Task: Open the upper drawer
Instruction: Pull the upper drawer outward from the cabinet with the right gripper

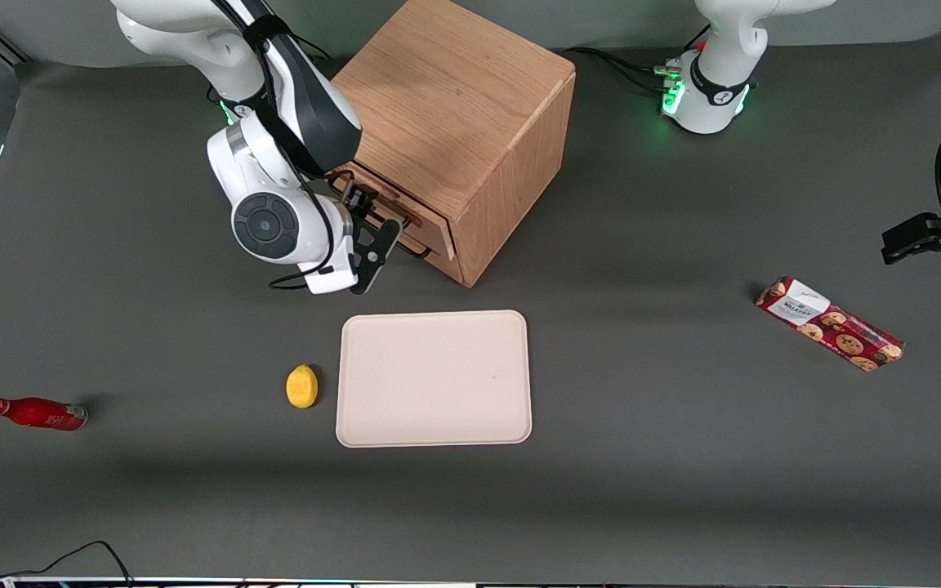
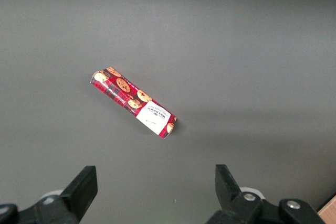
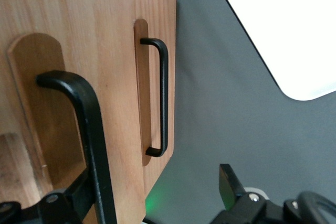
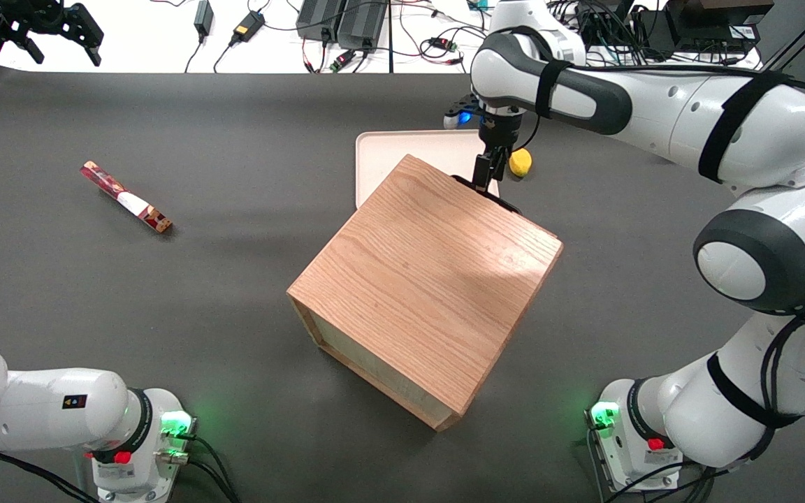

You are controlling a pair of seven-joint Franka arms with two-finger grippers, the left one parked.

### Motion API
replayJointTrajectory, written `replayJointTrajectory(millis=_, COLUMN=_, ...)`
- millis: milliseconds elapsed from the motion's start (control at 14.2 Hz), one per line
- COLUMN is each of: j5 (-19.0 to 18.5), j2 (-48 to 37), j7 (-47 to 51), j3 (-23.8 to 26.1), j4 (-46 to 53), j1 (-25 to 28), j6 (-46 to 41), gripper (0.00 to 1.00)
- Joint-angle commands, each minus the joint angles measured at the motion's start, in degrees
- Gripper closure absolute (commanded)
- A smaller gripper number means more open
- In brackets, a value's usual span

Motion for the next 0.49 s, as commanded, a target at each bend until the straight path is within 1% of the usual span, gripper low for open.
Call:
replayJointTrajectory(millis=0, j5=-0.8, j2=0.2, j7=-2.6, j3=-0.5, j4=0.3, j1=-0.7, j6=0.8, gripper=0.0)
replayJointTrajectory(millis=211, j5=-1.5, j2=1.1, j7=-2.9, j3=-0.5, j4=1.0, j1=-1.5, j6=1.6, gripper=0.0)
replayJointTrajectory(millis=422, j5=-1.5, j2=2.0, j7=-5.8, j3=-0.5, j4=1.9, j1=-2.4, j6=2.6, gripper=0.0)
